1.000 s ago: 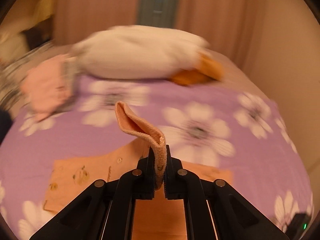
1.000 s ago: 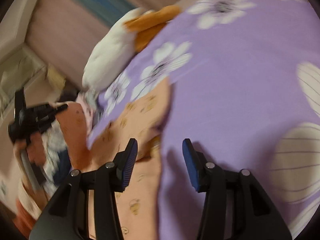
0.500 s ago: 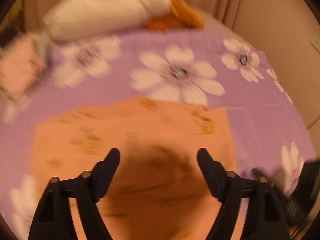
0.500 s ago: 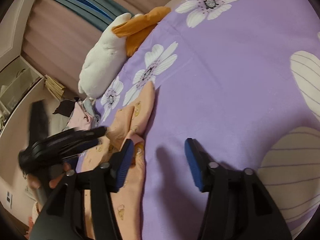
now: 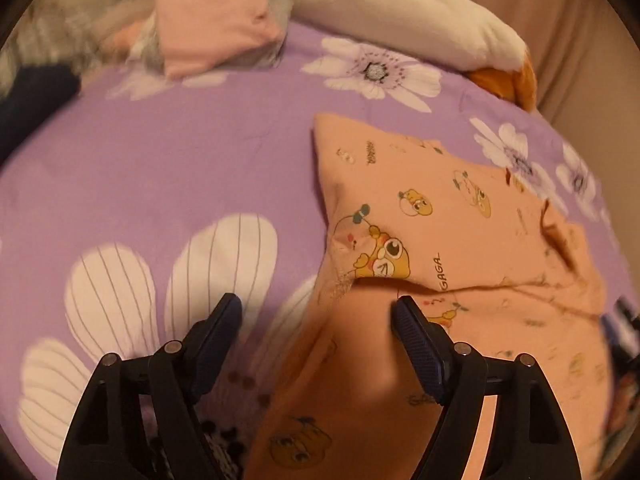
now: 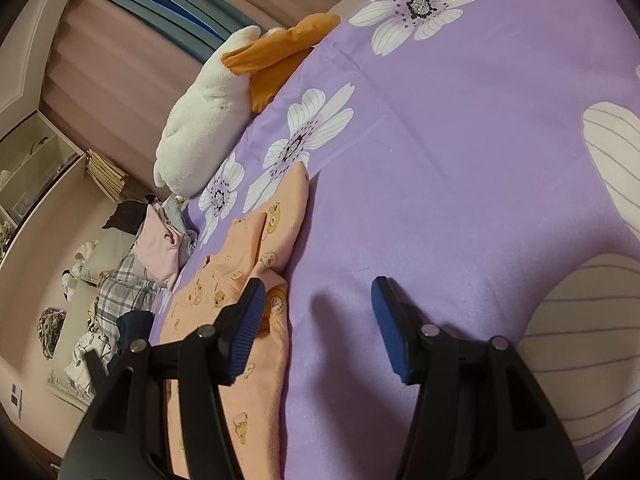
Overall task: Fold small clothes
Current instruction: 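Grasp the sleepsuit's leg end with the right gripper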
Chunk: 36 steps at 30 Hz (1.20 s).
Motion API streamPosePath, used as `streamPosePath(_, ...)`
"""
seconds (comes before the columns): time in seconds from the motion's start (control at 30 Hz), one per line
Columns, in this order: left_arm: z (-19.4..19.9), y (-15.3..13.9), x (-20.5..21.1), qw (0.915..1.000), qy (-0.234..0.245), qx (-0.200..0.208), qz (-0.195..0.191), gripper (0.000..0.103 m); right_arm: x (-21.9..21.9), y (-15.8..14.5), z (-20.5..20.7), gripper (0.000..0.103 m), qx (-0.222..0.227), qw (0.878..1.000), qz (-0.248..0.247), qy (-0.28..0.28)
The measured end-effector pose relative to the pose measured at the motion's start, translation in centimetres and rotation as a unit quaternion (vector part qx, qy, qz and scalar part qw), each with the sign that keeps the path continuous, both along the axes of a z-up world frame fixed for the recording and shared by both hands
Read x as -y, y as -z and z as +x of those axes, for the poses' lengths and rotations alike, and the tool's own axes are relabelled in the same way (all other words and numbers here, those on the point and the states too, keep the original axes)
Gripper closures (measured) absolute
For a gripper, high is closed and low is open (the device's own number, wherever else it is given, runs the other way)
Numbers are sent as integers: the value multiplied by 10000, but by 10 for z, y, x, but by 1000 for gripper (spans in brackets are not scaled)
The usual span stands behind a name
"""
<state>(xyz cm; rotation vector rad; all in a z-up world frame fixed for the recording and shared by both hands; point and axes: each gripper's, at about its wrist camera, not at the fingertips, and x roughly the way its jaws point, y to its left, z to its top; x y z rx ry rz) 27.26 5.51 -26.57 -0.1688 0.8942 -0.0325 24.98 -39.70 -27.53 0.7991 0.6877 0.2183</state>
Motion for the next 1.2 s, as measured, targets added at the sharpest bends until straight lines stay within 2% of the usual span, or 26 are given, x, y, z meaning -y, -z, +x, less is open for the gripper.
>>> streamPosePath(0.07, 6, 1, 14, 9992, 117, -57, 391, 24, 0, 0, 0, 47, -6, 10000, -25, 2)
streamPosePath(0.1, 6, 1, 14, 9989, 133, -70, 443, 24, -1, 0, 1, 47, -20, 10000, -51, 9)
streamPosePath(0.2, 8, 1, 6, 9996, 169, -92, 194, 27, -5, -1, 2, 46, -70, 9998, -198, 14)
streamPosePath(0.23, 8, 0, 2, 9998, 134, -79, 137, 31, -6, -2, 2, 45, -71, 9997, -239, 12)
streamPosePath(0.33, 6, -4, -2, 9997, -48, -65, 222, 52, -9, -2, 2, 43, -74, 9993, -359, 6)
streamPosePath(0.4, 5, -6, -1, 9996, -17, -54, 260, 62, -11, -3, 2, 42, -81, 9991, -409, 2)
streamPosePath(0.53, 3, -6, 4, 9993, 84, -26, 362, 74, -11, -4, 3, 42, -84, 9990, -436, 20)
streamPosePath(0.73, 5, -4, 1, 9997, 75, -42, 248, 74, -19, -7, 3, 42, -181, 9976, -673, 39)
streamPosePath(0.83, 6, -4, 0, 9998, 83, -49, 186, 75, -20, -10, 0, 40, -269, 9977, -608, 137)
streamPosePath(0.93, 4, -4, 3, 9996, 84, -22, 273, 75, -37, -27, 9, 40, -282, 9980, -504, -264)
streamPosePath(0.97, 4, -5, 4, 9995, 97, -8, 303, 76, -44, -32, 12, 38, -292, 9971, -591, -387)
streamPosePath(1.03, 4, -5, 4, 9995, 100, -4, 299, 78, -73, -51, 27, 31, -336, 9890, -1252, -710)
streamPosePath(1.07, 4, -5, 4, 9995, 107, -5, 289, 79, -95, -63, 41, 28, -478, 9784, -1814, -863)
streamPosePath(1.1, 3, -5, 4, 9996, 134, -5, 258, 82, -109, -69, 50, 27, -549, 9716, -2106, -924)
streamPosePath(1.2, 4, -5, 5, 9995, 149, 1, 266, 83, -149, -85, 82, 23, -617, 9560, -2634, -1136)
